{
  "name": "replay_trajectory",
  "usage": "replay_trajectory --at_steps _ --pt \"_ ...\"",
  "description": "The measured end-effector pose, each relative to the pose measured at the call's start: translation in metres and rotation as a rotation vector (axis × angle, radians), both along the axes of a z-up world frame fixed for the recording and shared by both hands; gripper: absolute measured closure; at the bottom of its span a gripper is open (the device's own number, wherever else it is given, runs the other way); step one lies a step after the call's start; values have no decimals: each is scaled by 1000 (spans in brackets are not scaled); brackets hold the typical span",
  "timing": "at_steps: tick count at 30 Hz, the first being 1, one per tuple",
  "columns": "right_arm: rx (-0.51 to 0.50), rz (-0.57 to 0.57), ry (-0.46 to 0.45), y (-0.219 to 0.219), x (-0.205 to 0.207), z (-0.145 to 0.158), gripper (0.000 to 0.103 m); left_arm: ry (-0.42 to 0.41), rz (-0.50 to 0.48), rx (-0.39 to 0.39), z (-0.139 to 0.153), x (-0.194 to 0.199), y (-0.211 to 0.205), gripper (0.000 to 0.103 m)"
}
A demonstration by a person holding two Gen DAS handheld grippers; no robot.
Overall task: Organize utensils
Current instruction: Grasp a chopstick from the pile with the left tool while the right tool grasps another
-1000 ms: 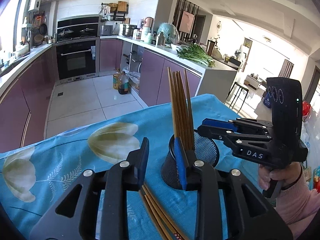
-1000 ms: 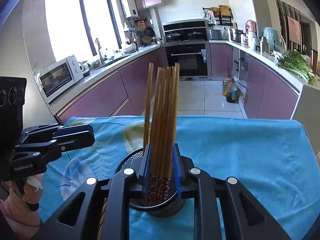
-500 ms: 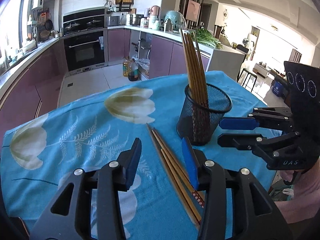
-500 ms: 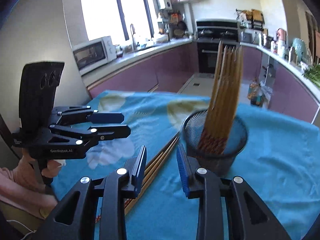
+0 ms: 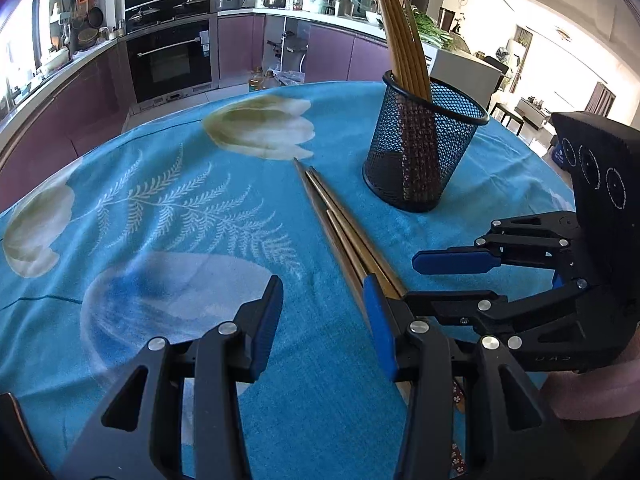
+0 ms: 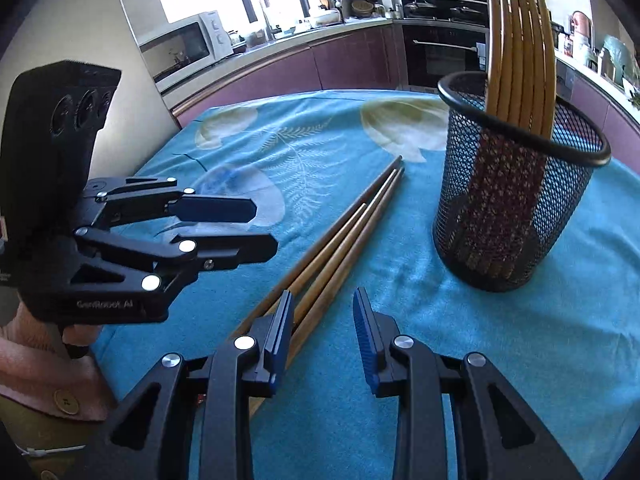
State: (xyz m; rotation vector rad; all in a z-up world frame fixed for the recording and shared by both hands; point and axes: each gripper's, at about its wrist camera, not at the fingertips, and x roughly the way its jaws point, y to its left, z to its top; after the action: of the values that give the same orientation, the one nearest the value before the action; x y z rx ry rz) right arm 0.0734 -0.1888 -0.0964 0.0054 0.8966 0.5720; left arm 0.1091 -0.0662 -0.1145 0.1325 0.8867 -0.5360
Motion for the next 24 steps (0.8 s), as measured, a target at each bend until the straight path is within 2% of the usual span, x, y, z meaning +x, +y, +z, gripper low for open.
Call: replay_trajectory --at_steps 13,24 --pt "-18 -20 -3 0 1 -4 74 18 -14 36 -11 -1 -12 60" --pt "-41 -26 -11 -1 2 -3 73 28 -10 35 -15 1 -13 60"
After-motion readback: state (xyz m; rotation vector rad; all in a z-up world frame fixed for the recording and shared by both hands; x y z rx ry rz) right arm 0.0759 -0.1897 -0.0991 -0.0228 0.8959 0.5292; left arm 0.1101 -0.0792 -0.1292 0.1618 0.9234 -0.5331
